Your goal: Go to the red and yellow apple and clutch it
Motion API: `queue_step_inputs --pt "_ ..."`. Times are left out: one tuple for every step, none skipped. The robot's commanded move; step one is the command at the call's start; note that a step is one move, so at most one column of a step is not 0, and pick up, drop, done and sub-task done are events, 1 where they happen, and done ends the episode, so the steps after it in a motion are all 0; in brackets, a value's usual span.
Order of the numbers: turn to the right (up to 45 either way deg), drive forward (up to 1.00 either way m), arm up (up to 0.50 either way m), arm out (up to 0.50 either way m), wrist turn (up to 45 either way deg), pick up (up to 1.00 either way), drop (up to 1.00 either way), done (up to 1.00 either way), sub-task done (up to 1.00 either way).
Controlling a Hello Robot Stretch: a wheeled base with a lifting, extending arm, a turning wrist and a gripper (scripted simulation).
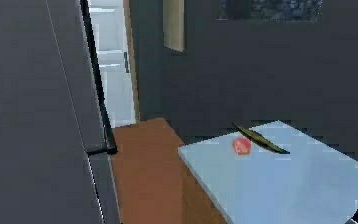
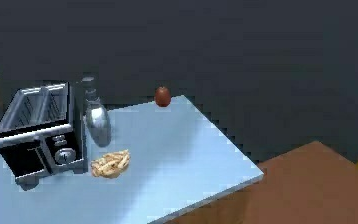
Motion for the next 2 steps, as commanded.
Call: queue_step_inputs --pt "-45.0 0.00 0.00 0.00 0.0 0.00 0.00 0.00 0.00" --pt "-21.0 0.00 0.00 0.00 0.0 0.00 0.00 0.00 0.00"
